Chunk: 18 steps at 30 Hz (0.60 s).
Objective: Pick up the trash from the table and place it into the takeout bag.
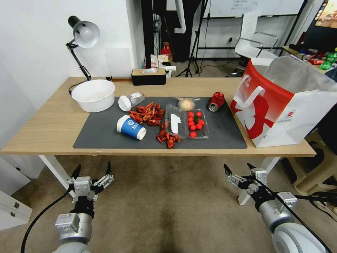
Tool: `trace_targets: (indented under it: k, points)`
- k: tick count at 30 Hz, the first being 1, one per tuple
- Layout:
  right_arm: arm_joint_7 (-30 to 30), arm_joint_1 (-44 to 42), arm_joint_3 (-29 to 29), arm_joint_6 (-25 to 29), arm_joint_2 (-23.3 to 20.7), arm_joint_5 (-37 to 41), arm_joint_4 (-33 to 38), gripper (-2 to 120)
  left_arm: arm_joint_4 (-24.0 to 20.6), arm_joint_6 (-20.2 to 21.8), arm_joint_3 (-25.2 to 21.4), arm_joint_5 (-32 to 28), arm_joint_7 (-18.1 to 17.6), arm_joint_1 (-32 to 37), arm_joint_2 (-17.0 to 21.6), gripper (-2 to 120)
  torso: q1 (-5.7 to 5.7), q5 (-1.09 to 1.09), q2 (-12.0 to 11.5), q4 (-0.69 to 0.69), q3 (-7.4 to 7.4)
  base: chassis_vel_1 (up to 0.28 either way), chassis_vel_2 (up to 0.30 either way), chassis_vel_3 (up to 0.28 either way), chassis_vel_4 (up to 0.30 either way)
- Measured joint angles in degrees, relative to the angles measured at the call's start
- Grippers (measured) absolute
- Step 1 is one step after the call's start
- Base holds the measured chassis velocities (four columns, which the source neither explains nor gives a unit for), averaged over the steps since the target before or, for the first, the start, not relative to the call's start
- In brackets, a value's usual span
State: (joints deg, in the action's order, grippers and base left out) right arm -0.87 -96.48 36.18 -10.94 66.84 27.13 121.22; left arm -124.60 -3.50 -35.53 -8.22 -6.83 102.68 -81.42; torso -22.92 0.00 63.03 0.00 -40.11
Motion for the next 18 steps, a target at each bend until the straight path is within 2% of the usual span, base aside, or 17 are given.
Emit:
trace_targets:
  k: [6, 13, 18]
  points:
    - [-0.40, -0.20, -0.10, 0.00, -0.65, 0.04, 0.79, 100, 0.71, 0.03, -0.09, -0.03, 0.08, -0.48, 0.45, 100, 0.00, 0.00, 0.00, 0.00, 0.00, 0.000, 0.000, 0.000, 0.000]
    - [-0.45, -0.12, -1.04, 0.00, -1.82, 1.00, 5.40, 100, 1.47, 0.03, 0.02, -0.04, 0.17, -1.00, 0.61, 100, 0.00, 0.00, 0.00, -0.01, 0.00, 0.000, 0.000, 0.000, 0.000]
    - [1.60, 3.01, -3.27, 0.00, -3.56, 3.49, 8.58, 100, 1.82, 0.17, 0.02, -0.05, 0.19, -1.48, 0.55, 100, 0.00, 0.00, 0.00, 0.00, 0.00, 0.000, 0.000, 0.000, 0.000]
